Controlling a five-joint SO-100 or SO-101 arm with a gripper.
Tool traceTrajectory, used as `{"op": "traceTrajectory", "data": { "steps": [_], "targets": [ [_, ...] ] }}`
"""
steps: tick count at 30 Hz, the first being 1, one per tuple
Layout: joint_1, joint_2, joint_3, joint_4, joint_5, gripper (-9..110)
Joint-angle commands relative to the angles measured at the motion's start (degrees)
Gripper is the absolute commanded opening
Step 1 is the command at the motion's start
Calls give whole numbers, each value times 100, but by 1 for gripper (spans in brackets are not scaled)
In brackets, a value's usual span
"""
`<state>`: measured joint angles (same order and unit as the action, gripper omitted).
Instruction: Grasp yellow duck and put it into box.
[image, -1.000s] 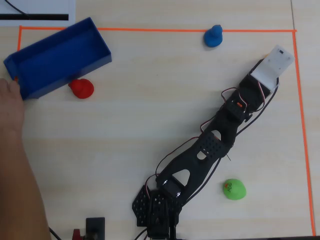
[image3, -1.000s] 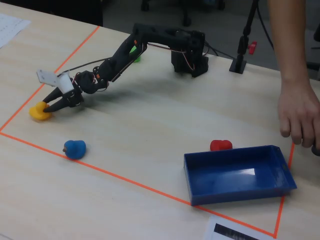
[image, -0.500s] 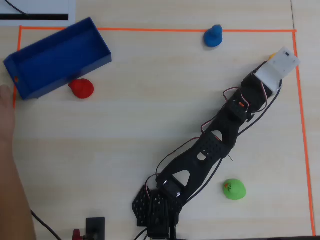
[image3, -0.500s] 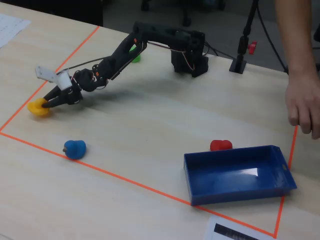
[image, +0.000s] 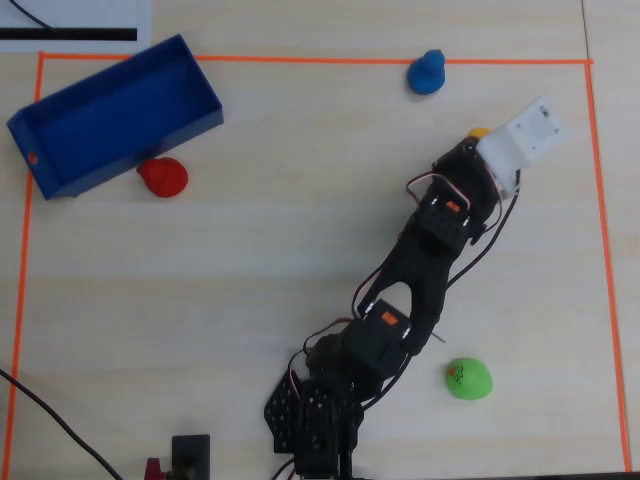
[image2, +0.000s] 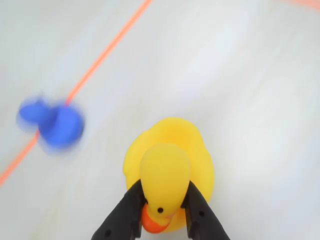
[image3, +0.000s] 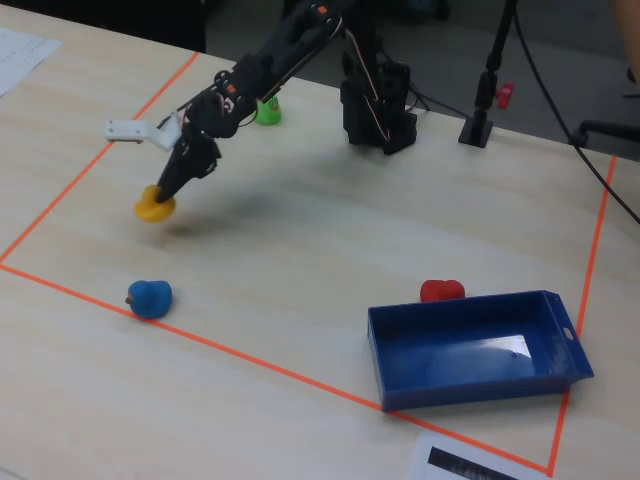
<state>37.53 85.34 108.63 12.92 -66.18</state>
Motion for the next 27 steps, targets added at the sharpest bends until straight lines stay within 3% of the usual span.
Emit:
{"op": "traceTrajectory", "data": {
  "steps": [1,8,10,16,27],
  "targets": [
    [-431,2408,2373,9,35,0],
    [-1705,5168,5106,-1002,220,0],
    [-2162,5906,5256,-510,510,0],
    [-3612,6214,3727,1266,1802,0],
    [-6021,4658,1028,2602,2892,0]
  ]
}}
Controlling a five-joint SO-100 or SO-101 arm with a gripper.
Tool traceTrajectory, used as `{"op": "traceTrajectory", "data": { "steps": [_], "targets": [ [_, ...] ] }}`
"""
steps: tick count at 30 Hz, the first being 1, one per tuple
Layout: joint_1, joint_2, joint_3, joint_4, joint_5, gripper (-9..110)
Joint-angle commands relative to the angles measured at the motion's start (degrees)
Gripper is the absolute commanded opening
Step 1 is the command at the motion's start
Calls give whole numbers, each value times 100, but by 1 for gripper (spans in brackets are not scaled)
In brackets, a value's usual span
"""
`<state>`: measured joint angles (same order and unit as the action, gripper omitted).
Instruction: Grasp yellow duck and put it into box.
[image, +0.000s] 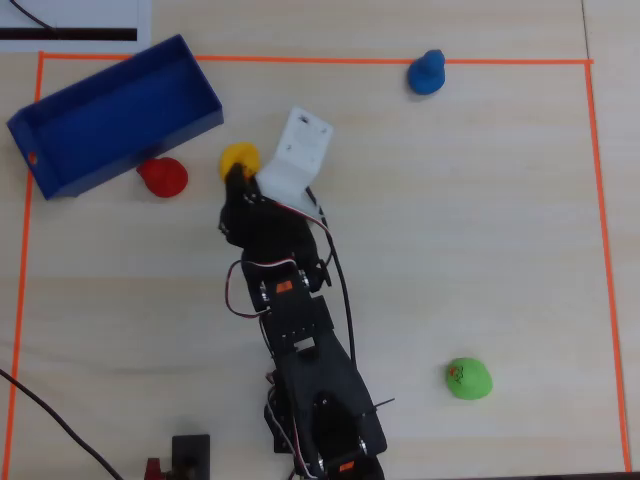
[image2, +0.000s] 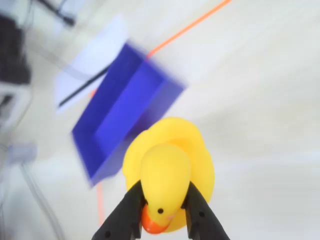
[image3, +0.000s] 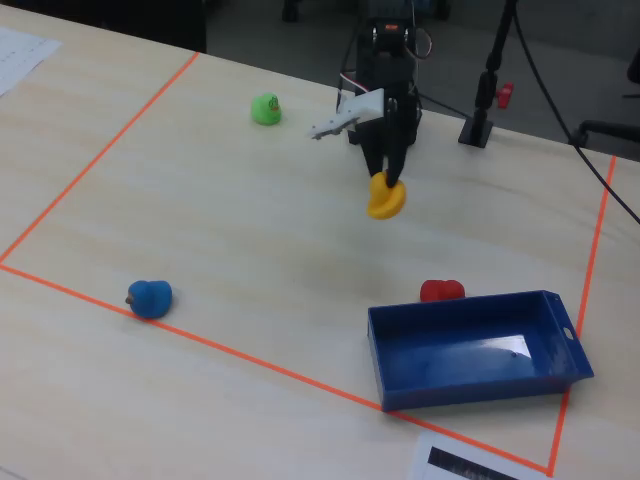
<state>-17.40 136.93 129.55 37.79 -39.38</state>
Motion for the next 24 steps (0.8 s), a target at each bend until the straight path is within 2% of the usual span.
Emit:
{"op": "traceTrajectory", "data": {
  "steps": [1,13,24],
  "targets": [
    [-642,-729,-1310,176,264,0],
    [-993,-3902,-4140,-193,229,0],
    [-1336,-5757,-4816,-861,334,0]
  ]
}}
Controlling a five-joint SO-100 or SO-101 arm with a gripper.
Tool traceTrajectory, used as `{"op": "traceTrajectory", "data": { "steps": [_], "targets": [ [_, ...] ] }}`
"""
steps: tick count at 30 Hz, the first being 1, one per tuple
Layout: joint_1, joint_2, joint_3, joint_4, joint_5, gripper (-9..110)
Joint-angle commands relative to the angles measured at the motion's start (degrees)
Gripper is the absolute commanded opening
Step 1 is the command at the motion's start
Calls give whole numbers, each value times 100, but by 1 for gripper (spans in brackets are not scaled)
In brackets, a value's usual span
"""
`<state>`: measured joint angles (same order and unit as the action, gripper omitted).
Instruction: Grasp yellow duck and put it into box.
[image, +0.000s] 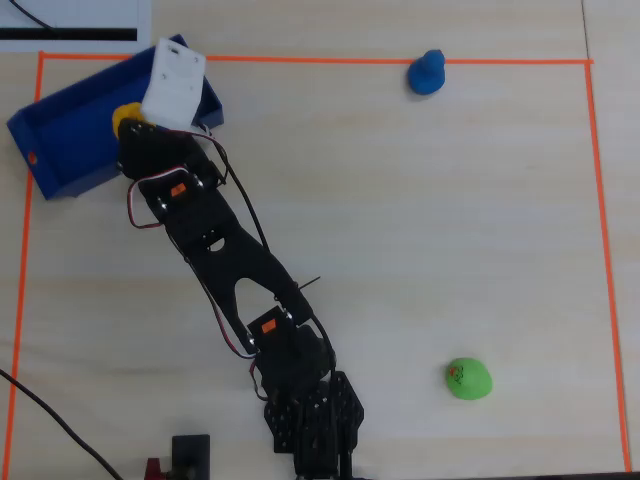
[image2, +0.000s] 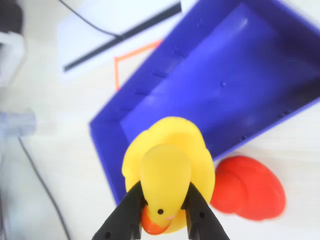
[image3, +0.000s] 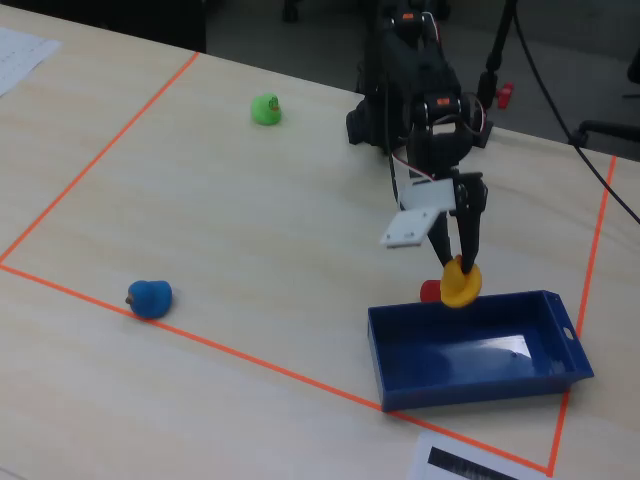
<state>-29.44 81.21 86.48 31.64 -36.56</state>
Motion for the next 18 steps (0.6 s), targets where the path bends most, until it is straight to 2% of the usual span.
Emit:
{"op": "traceTrajectory", "data": {
  "steps": [1,18],
  "targets": [
    [-158,-352,-650,-246,53,0],
    [-202,-3243,-4104,141,-387,0]
  ]
}}
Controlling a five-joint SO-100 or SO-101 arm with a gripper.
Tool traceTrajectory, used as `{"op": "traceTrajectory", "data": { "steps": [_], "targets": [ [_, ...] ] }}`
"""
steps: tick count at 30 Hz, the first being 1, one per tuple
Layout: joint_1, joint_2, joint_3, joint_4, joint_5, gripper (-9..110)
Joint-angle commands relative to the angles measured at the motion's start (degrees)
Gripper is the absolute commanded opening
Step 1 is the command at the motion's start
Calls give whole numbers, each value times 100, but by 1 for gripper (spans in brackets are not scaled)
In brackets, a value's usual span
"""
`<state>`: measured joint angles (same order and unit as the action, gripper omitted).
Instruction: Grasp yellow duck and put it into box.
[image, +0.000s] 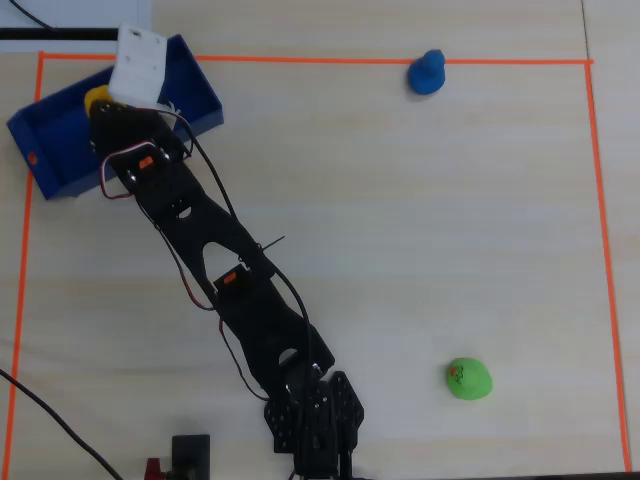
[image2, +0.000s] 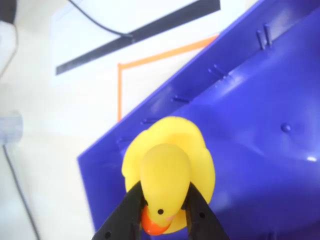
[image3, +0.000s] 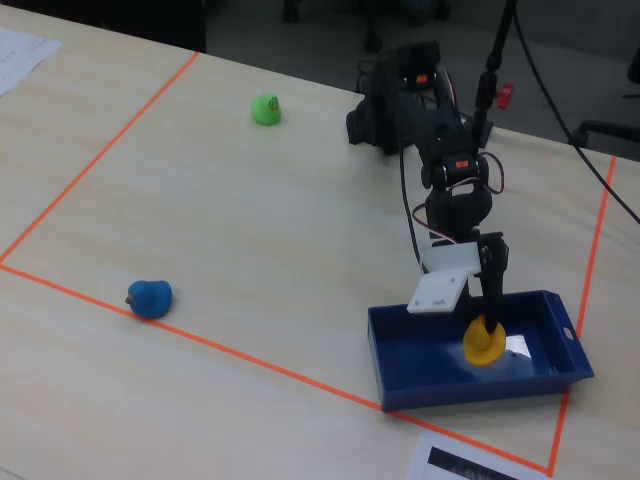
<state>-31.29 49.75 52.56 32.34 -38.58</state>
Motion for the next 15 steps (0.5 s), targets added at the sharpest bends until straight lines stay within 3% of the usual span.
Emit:
{"op": "traceTrajectory", "data": {
  "steps": [1,6,15],
  "targets": [
    [0,-193,-817,97,-264,0],
    [132,-475,-896,-167,-1222,8],
    [404,-563,-1072,-325,-2083,15]
  ]
}}
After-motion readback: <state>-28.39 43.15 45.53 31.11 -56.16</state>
